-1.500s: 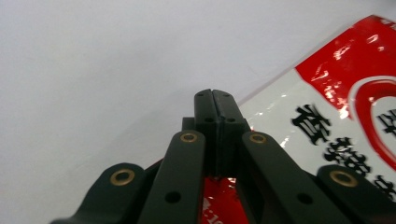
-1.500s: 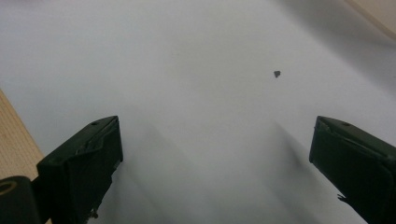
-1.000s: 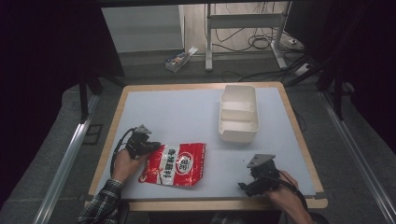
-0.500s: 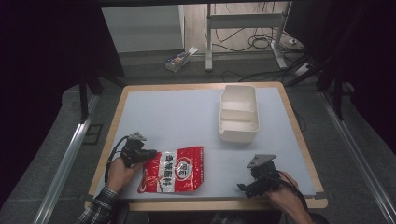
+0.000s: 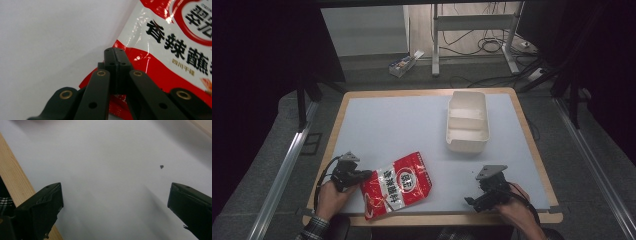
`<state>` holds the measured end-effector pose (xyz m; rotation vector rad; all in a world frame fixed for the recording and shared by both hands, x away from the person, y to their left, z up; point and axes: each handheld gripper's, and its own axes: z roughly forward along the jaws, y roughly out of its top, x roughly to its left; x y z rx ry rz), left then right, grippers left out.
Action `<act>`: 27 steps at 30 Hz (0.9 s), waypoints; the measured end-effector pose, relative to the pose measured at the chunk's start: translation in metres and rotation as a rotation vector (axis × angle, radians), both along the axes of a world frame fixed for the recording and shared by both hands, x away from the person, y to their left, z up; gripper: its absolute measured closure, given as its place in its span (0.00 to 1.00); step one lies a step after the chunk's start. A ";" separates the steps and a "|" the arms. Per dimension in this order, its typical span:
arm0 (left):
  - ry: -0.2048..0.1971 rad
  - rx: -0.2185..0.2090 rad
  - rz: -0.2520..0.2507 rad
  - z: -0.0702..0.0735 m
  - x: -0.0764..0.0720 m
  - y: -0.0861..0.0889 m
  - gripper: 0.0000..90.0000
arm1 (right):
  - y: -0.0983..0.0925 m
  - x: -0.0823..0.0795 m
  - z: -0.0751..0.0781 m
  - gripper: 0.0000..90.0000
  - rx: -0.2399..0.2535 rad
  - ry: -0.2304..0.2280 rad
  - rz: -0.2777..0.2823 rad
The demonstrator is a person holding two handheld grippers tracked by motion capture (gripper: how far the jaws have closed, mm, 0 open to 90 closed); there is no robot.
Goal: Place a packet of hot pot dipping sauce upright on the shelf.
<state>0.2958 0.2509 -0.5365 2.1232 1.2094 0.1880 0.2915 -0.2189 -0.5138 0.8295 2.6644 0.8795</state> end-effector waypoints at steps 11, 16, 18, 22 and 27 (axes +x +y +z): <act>-0.058 -0.036 0.021 0.000 -0.003 0.010 0.84 | 0.007 0.002 0.002 0.00 0.045 -0.004 0.046; -0.129 -0.034 0.025 0.006 -0.007 0.011 0.68 | 0.014 0.004 0.003 0.00 0.072 0.002 0.053; -0.158 -0.030 0.024 0.008 -0.008 0.011 0.60 | 0.018 0.005 0.002 0.00 0.081 0.013 0.060; -0.198 -0.016 0.025 0.009 -0.010 0.011 0.44 | 0.029 0.007 0.002 0.00 0.106 0.030 0.080; -0.227 -0.011 0.032 0.009 -0.014 0.012 0.28 | 0.040 0.009 -0.002 0.00 0.111 0.049 0.108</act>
